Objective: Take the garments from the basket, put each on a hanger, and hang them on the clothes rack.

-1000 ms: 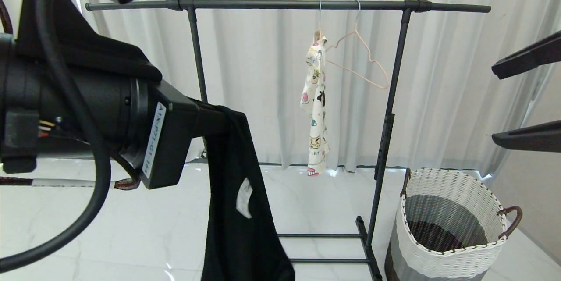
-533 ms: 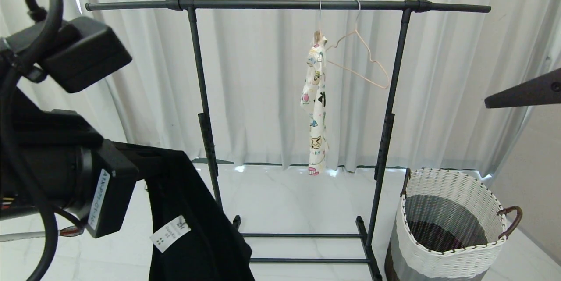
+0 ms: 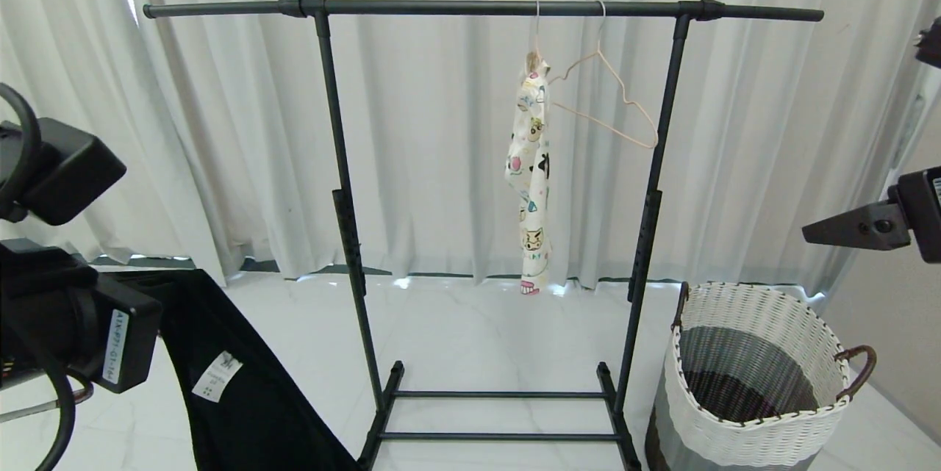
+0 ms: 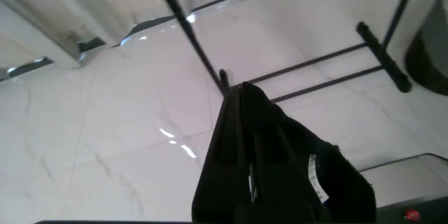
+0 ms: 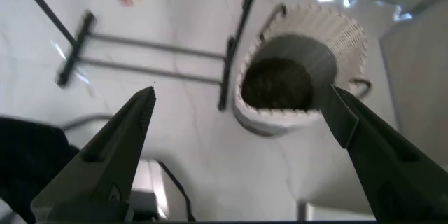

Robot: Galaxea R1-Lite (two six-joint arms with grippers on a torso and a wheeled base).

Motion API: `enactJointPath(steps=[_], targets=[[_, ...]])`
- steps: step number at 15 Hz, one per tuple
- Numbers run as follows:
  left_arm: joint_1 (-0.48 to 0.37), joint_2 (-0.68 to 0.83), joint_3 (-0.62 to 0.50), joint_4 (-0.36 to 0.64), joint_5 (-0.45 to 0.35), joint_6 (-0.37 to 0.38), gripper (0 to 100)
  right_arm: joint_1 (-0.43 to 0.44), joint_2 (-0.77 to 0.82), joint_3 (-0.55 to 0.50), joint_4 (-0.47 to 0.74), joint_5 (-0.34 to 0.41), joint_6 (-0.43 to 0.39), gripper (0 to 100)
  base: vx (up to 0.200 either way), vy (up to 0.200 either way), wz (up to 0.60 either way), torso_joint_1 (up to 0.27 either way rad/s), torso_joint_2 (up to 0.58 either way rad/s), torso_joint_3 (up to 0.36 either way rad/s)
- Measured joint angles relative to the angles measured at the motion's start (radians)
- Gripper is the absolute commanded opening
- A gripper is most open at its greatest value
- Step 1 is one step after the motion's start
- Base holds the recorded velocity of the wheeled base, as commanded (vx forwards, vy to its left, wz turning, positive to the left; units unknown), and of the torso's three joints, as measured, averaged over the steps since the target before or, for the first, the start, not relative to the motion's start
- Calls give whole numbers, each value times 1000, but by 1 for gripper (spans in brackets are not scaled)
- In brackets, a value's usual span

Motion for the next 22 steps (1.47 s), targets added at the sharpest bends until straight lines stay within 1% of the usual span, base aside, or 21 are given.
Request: enactJointPath(steps=[1, 3, 6, 10, 22], targets=[[13, -14, 14, -1, 0, 1, 0, 0, -1, 8, -19, 1, 1, 100, 0, 0, 0, 0, 0, 0], [24, -41, 39, -1, 0, 2, 0, 0, -1, 36, -112, 12, 2, 100, 0, 0, 0, 18, -74, -50], [27, -67, 58, 0, 0, 2, 0, 0, 1, 85, -171, 19, -2, 100, 0, 0, 0, 80, -302, -237], [27, -82, 70, -2, 1, 3, 0, 0, 3, 102, -180, 25, -1, 100, 0, 0, 0, 176, -474, -287], [27, -87, 87, -14, 0, 3, 0, -1, 7, 101, -180, 26, -2, 100, 0, 0, 0, 207, -483, -280]])
